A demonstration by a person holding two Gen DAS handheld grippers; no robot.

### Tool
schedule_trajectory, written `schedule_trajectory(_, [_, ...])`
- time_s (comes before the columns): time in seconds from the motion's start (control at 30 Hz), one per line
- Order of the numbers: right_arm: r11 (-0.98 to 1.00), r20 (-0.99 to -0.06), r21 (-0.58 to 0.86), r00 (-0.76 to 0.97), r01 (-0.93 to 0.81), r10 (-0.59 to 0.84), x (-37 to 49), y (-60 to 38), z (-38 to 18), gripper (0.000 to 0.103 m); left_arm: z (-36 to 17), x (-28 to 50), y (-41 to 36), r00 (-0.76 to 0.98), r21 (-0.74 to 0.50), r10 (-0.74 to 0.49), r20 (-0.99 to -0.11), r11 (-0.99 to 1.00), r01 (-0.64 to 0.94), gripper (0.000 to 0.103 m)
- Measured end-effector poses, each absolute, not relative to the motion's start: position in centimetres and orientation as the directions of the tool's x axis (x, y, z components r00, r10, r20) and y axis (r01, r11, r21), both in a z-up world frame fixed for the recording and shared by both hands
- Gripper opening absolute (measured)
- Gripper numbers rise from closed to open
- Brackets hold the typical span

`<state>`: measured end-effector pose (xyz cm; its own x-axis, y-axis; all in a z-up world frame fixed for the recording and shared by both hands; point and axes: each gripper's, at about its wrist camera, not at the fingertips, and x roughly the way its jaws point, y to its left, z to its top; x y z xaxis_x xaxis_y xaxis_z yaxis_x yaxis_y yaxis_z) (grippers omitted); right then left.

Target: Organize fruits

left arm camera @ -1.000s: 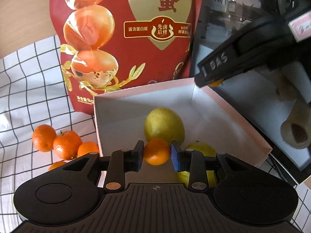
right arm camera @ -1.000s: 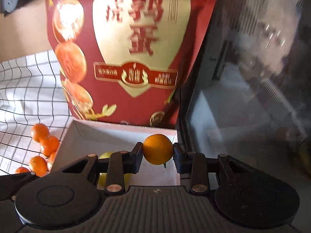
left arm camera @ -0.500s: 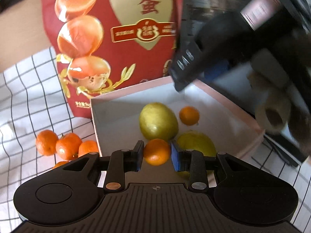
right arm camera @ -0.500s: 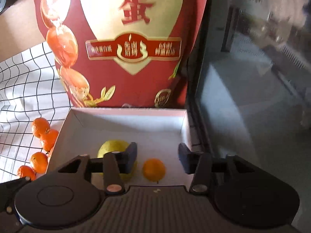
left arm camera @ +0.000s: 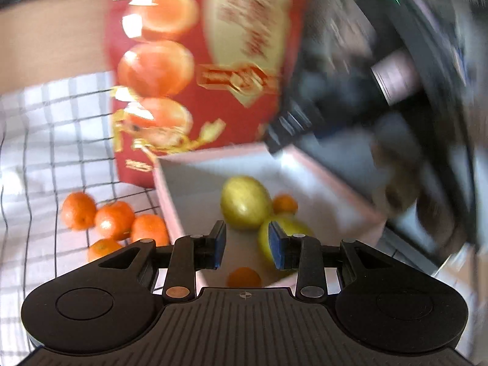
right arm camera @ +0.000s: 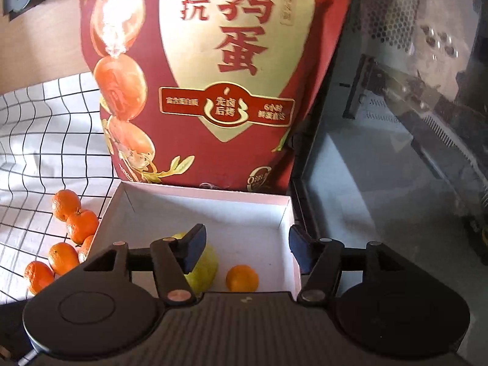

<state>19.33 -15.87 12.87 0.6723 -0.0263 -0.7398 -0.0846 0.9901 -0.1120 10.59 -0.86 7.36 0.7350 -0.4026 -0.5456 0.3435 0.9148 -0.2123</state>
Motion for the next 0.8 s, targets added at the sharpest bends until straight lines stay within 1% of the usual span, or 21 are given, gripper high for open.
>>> schedule_trajectory(0.03, [0.987, -0.731, -0.129, 0.681, -0.090, -0.034, 19.1, -15.5, 12.9, 0.064, 7.6, 10.3, 1.0, 0.756, -0.260, -0.405, -0.514, 0.913, 0.313, 0.036])
schedule_trajectory(0.1, [0.984, -0.717, -0.150, 0.696, -0.097, -0.041, 18.5, -15.0, 12.9, 0.068, 8.0, 9.4, 4.6, 0.810, -0.309, -0.366, -0.458, 0.920, 0.241, 0.036])
schedule_trajectory(0.17, [0.982, -0.702, -0.157, 0.711, -0.101, -0.039, 17.9, -14.5, 13.0, 0.069, 8.2, 8.2, 8.6, 0.868, -0.334, -0.284, -0.408, 0.931, 0.148, 0.035])
schedule_trajectory(0.23, [0.980, -0.686, -0.165, 0.726, -0.110, -0.034, 17.4, -13.8, 13.0, 0.069, 7.9, 7.2, 11.7, 0.900, -0.342, -0.197, -0.389, 0.938, 0.058, 0.036])
schedule_trajectory(0.33, [0.971, -0.667, -0.184, 0.745, -0.149, -0.012, 16.7, -11.7, 13.2, 0.070, 6.3, 6.5, 15.9, 0.911, -0.345, -0.093, -0.401, 0.937, -0.056, 0.036])
schedule_trajectory(0.4, [0.964, -0.671, -0.173, 0.740, -0.200, 0.034, 16.4, -9.7, 13.5, 0.070, 4.5, 6.4, 18.2, 0.910, -0.354, -0.026, -0.413, 0.926, -0.134, 0.036])
schedule_trajectory(0.43, [0.962, -0.678, -0.158, 0.732, -0.224, 0.059, 16.3, -8.9, 13.6, 0.070, 3.6, 6.8, 19.0, 0.902, -0.366, -0.011, -0.431, 0.916, -0.164, 0.036])
schedule_trajectory(0.5, [0.956, -0.708, -0.101, 0.695, -0.277, 0.126, 16.2, -6.8, 13.9, 0.070, 2.2, 7.6, 20.9, 0.859, -0.429, -0.019, -0.511, 0.872, -0.237, 0.036])
schedule_trajectory(0.57, [0.949, -0.747, -0.030, 0.638, -0.314, 0.188, 16.4, -4.8, 13.9, 0.070, 1.9, 7.5, 21.5, 0.851, -0.446, -0.021, -0.525, 0.859, -0.253, 0.036])
schedule_trajectory(0.63, [0.942, -0.774, 0.021, 0.591, -0.335, 0.228, 16.5, -2.8, 13.5, 0.070, 2.3, 7.4, 21.3, 0.850, -0.428, -0.006, -0.527, 0.866, -0.259, 0.036])
schedule_trajectory(0.7, [0.936, -0.781, 0.018, 0.580, -0.350, 0.232, 16.6, -1.0, 12.9, 0.070, 2.7, 7.1, 21.1, 0.857, -0.422, -0.006, -0.515, 0.872, -0.247, 0.036])
schedule_trajectory(0.8, [0.934, -0.783, -0.033, 0.591, -0.355, 0.196, 17.5, 2.2, 11.6, 0.070, 2.9, 6.7, 21.1, 0.859, -0.395, 0.019, -0.511, 0.883, -0.255, 0.036])
